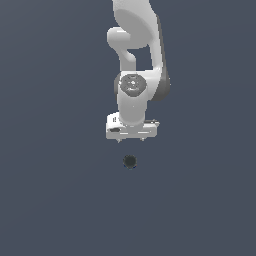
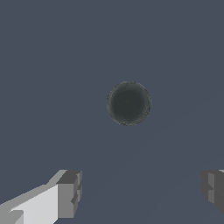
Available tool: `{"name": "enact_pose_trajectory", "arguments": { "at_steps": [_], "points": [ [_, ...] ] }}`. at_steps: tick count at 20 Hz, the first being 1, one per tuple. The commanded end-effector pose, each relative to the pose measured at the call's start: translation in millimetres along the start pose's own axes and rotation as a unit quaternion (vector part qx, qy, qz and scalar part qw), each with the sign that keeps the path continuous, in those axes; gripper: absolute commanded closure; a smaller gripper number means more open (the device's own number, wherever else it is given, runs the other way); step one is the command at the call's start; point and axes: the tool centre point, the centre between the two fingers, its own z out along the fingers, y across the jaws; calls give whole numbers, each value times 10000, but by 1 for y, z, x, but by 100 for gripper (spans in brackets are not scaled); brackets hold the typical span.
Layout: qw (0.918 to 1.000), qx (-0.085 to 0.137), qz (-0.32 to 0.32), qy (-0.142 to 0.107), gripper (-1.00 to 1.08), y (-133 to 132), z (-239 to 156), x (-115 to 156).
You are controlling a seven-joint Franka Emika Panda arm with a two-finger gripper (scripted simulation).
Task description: Pick up the object and move it to a goal position.
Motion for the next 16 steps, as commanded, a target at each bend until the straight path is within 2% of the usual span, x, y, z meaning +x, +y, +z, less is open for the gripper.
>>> {"name": "enact_pose_trajectory", "arguments": {
  "at_steps": [1, 7, 16],
  "points": [
    [9999, -8, -136, 21, -92, 1, 5, 4],
    [9977, -35, -669, 113, -92, 2, 23, 22],
    [9878, -68, -1535, 268, -92, 5, 55, 48]
  ]
}}
